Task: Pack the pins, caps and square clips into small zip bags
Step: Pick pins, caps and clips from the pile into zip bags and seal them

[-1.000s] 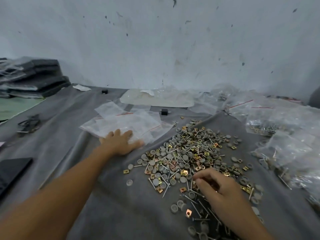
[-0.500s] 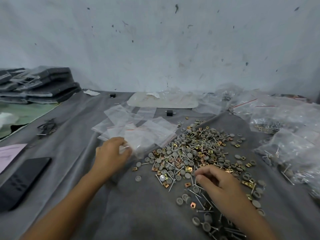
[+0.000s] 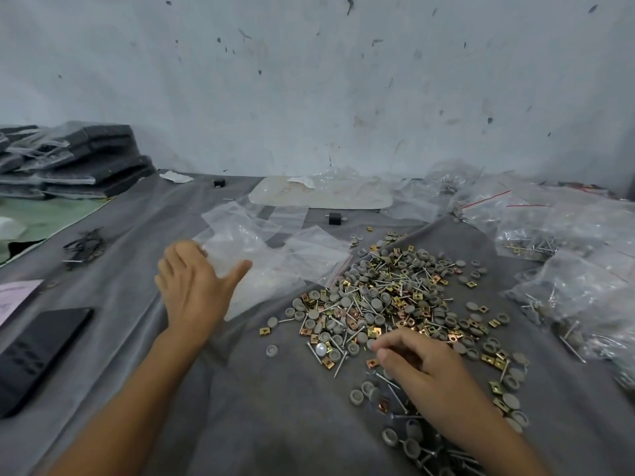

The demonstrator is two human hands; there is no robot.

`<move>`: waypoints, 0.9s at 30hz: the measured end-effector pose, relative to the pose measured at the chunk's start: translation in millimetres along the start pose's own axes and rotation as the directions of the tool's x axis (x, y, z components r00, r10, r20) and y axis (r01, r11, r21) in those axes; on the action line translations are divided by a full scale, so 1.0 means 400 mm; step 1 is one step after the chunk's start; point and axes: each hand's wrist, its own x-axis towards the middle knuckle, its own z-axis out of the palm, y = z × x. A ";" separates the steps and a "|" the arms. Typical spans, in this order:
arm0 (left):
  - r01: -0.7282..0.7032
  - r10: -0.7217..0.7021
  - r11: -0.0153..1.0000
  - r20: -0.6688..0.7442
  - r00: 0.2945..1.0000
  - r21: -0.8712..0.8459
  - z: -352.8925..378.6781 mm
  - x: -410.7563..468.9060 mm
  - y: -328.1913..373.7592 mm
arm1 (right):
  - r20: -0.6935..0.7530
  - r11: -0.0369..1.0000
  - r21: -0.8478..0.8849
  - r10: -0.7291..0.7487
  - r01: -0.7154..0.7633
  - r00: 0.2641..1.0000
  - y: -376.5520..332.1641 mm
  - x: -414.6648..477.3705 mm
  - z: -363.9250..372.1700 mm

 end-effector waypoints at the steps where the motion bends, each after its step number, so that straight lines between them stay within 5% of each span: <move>1: 0.066 -0.065 0.996 0.025 0.998 -0.061 -0.006 0.009 0.006 | 0.003 1.000 0.000 0.001 -0.001 1.000 0.001 0.002 0.001; 3: 0.132 -0.135 0.966 0.001 0.991 -0.221 -0.024 0.024 0.016 | 0.006 1.000 -0.013 -0.002 0.002 1.000 -0.001 0.002 0.003; 7: -0.030 -0.059 0.911 -0.202 0.978 -0.412 -0.083 0.041 0.050 | 0.000 0.998 -0.055 -0.010 0.010 1.000 -0.007 -0.002 0.008; 9: -0.016 -0.066 0.786 -0.109 0.992 -0.618 -0.117 0.034 0.093 | -0.009 0.999 -0.046 -0.012 0.012 1.000 -0.009 -0.001 0.010; 11: 0.117 0.008 0.575 0.149 0.989 -0.810 -0.140 -0.004 0.135 | -0.034 1.000 0.012 -0.018 0.019 0.999 -0.016 0.000 0.010; 14: 0.409 0.297 0.483 0.585 0.755 -0.774 -0.110 -0.125 0.175 | 0.075 0.927 0.369 0.041 -0.066 0.996 -0.034 -0.001 0.022; 16: 0.532 0.371 0.501 0.725 0.580 -0.683 -0.076 -0.217 0.184 | 0.130 0.777 0.614 0.074 -0.139 0.989 -0.037 0.002 0.033; 18: 0.516 0.379 0.584 0.773 0.509 -0.626 -0.043 -0.266 0.183 | 0.072 0.708 0.694 0.113 -0.131 0.991 -0.033 0.004 0.032; 20: 0.363 0.325 0.737 0.770 0.550 -0.570 -0.027 -0.272 0.169 | -0.005 0.746 0.650 0.195 -0.145 0.981 -0.031 0.004 0.026; 23: 0.109 0.213 0.901 0.648 0.731 -0.420 -0.013 -0.248 0.123 | -0.026 0.758 0.628 0.247 -0.176 0.969 -0.025 0.009 0.013; 27: 0.009 0.155 0.920 0.384 0.910 -0.392 -0.009 -0.229 0.083 | -0.013 0.793 0.580 0.234 -0.184 0.972 -0.038 0.011 0.024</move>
